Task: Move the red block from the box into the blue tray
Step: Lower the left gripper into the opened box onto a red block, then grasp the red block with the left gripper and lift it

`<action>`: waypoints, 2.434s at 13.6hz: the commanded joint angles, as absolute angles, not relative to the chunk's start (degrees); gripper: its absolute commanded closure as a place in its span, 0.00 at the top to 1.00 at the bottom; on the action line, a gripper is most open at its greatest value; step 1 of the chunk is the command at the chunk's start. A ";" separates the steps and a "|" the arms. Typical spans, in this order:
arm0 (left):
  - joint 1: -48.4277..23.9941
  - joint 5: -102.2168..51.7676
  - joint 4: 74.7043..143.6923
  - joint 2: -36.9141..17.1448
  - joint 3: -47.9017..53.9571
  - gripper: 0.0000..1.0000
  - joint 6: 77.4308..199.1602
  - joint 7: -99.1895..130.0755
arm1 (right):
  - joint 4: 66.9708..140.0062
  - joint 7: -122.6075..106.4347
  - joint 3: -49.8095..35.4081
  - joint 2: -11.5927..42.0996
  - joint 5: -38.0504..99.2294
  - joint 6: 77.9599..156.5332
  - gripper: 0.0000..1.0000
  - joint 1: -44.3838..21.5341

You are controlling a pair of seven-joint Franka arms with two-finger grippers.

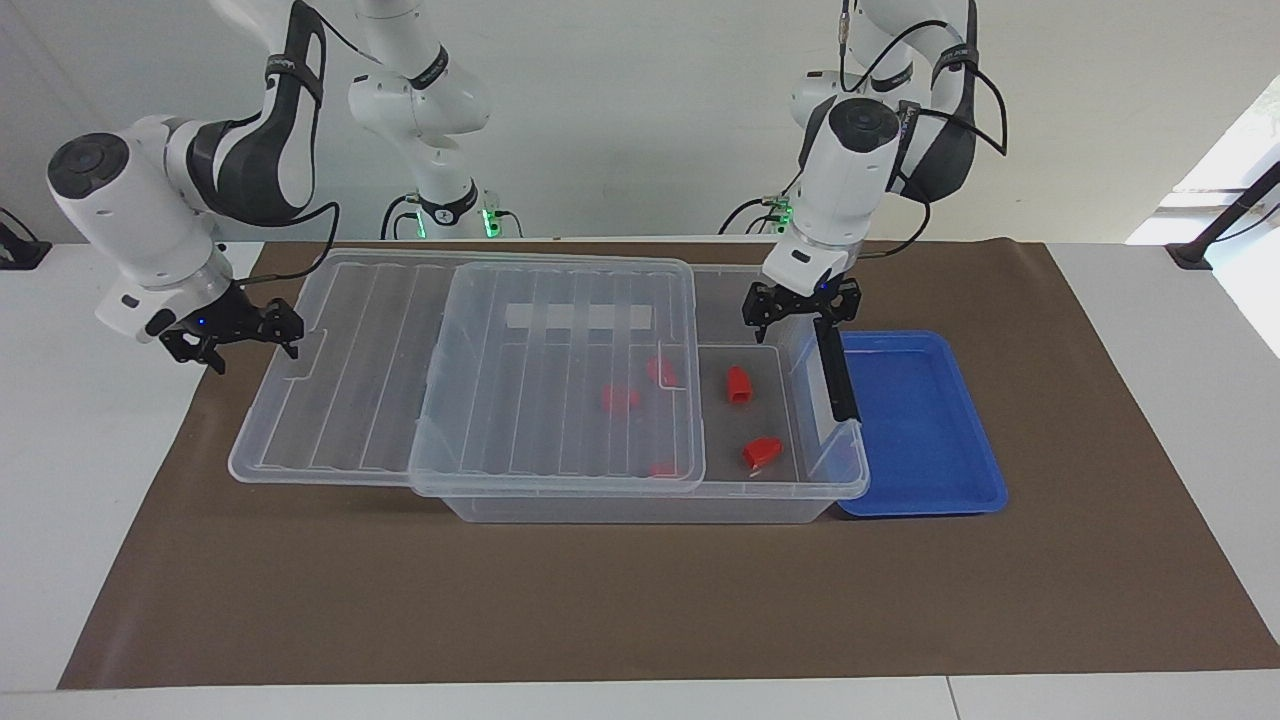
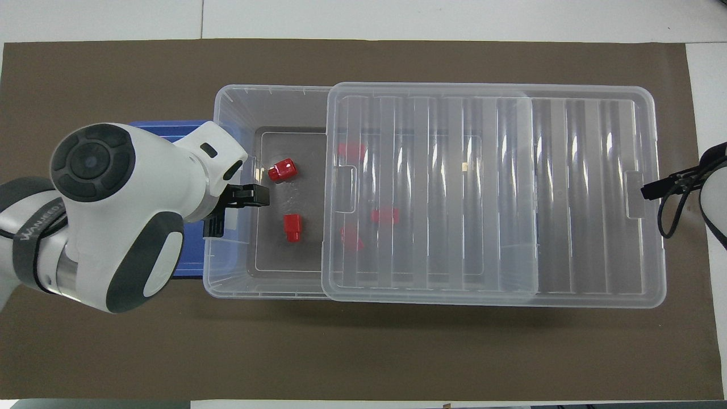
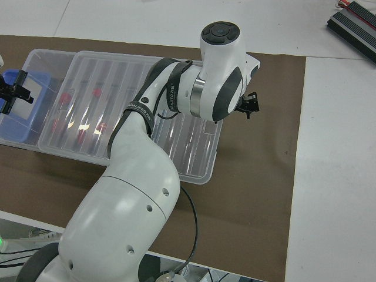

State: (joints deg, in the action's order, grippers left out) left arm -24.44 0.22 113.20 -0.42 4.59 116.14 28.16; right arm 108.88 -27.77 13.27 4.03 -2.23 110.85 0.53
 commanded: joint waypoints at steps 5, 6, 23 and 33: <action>-27.86 0.70 117.67 -3.95 3.87 1.00 124.61 32.60 | 109.86 -29.88 13.45 3.16 -2.11 111.97 1.00 1.23; -28.38 0.70 118.99 -3.96 3.87 1.00 126.11 32.69 | 109.52 -29.80 13.36 3.25 -2.11 111.89 1.00 1.23; -28.92 0.88 123.57 -10.72 3.69 0.73 136.14 37.71 | 81.91 -3.53 1.67 5.54 -1.14 79.46 1.00 -1.58; -28.83 1.14 122.35 -3.27 3.52 0.00 127.02 42.63 | 82.88 -1.76 1.58 2.73 -2.20 77.17 1.00 -2.72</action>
